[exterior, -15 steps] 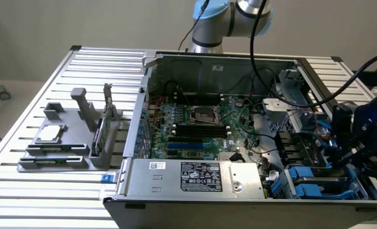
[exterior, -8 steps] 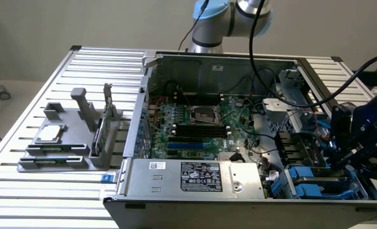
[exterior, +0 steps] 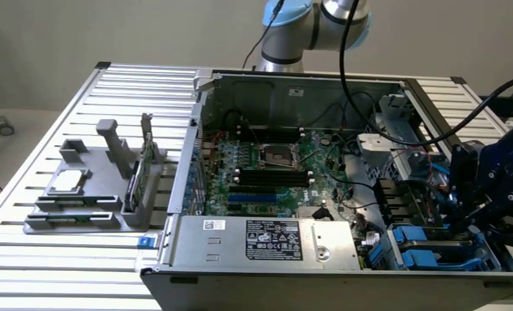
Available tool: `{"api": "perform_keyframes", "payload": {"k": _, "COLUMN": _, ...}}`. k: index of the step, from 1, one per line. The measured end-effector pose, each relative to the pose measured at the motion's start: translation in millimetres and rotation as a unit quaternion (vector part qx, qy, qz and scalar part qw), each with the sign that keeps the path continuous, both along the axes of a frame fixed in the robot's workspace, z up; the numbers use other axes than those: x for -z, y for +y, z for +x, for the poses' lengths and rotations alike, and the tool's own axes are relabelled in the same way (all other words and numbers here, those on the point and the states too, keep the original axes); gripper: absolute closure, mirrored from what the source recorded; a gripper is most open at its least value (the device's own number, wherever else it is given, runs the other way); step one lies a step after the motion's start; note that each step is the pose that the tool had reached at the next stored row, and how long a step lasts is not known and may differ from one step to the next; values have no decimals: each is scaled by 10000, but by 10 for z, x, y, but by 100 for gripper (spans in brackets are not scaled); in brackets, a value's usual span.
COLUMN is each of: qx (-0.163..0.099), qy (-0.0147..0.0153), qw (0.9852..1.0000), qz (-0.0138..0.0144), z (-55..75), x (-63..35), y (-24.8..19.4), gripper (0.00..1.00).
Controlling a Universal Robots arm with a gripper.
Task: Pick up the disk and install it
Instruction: 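Insert the first disk wire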
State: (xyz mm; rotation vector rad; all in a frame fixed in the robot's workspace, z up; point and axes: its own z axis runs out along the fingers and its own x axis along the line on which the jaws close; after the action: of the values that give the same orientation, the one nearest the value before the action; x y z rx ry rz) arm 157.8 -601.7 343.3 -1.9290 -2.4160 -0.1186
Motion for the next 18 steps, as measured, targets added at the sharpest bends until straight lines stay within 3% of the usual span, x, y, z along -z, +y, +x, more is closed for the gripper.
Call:
{"api": "perform_keyframes", "payload": {"k": 6, "qx": 238, "qy": 0, "qw": 9997, "qz": -23, "z": -22, "x": 14, "y": 0, "gripper": 82}}
{"api": "perform_keyframes", "payload": {"k": 12, "qx": 452, "qy": 0, "qw": 9990, "qz": -26, "z": -36, "x": 45, "y": 1, "gripper": 82}}
{"api": "perform_keyframes", "payload": {"k": 18, "qx": 504, "qy": -13, "qw": 9987, "qz": -24, "z": -38, "x": 60, "y": 0, "gripper": 82}}
